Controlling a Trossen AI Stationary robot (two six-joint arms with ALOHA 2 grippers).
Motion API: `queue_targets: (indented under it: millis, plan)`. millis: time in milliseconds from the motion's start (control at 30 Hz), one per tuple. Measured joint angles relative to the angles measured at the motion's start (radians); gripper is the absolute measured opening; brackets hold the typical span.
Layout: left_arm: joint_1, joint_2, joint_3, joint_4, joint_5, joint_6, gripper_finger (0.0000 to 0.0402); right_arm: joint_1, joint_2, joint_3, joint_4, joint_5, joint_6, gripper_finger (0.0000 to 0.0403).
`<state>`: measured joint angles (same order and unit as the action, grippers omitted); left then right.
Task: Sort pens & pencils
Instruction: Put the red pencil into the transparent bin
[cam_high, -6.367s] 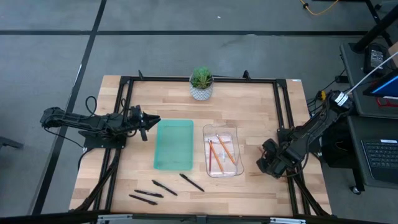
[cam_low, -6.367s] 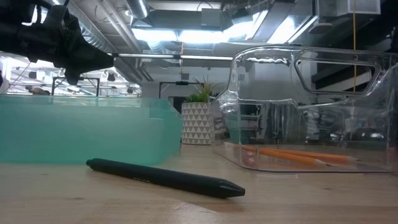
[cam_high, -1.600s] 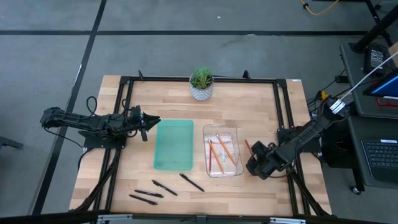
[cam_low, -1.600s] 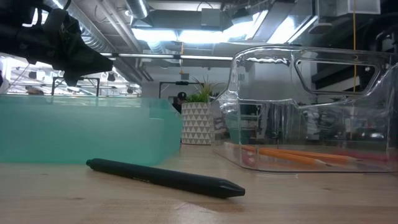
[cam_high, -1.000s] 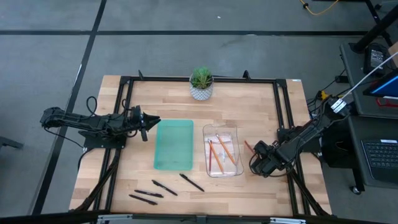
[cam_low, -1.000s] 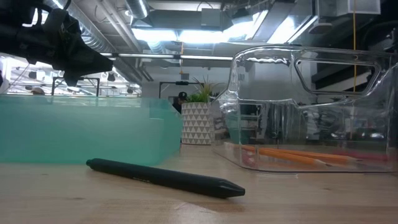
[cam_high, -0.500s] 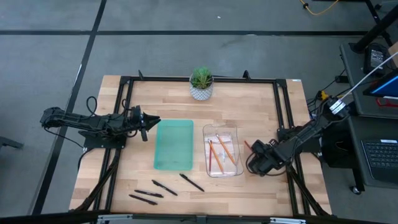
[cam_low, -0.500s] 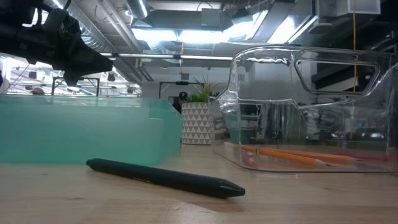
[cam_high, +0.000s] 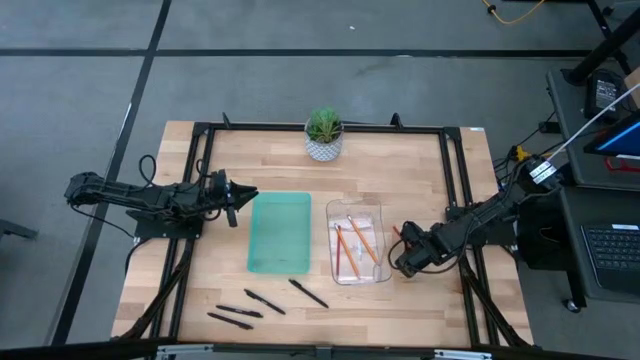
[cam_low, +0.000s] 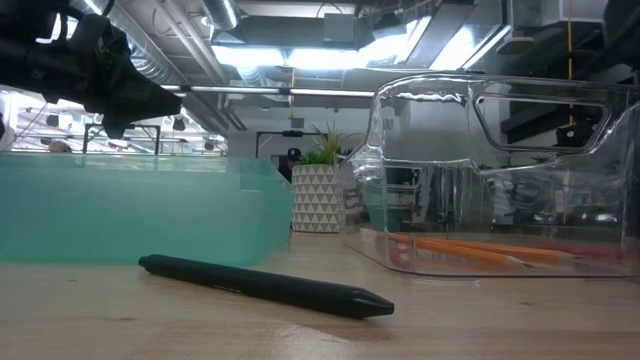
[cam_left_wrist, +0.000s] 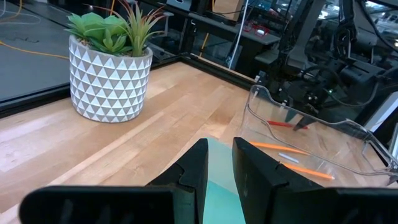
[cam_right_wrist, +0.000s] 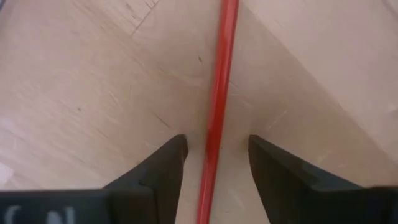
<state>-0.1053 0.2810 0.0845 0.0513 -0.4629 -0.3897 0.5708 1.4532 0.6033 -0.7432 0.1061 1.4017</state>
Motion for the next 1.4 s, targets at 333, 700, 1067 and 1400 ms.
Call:
queue_targets:
  millis: [333, 700, 1067, 1400]
  plan:
    - [0.0, 0.0, 0.0, -0.019, 0.0, 0.0, 0.0069, -0.008, 0.001, 0.0, 0.014, -0.004, 0.001, 0.0143]
    - [0.0, 0.0, 0.0, -0.018, 0.0, 0.0, 0.0069, -0.008, 0.001, 0.0, 0.02, 0.001, 0.002, 0.004]
    - [0.0, 0.0, 0.0, -0.018, 0.0, 0.0, 0.0069, -0.008, 0.001, 0.002, 0.005, 0.002, 0.009, 0.0014]
    - [0.0, 0.0, 0.0, -0.018, 0.0, 0.0, 0.0069, -0.007, -0.01, 0.003, -0.019, 0.011, 0.008, 0.0014]
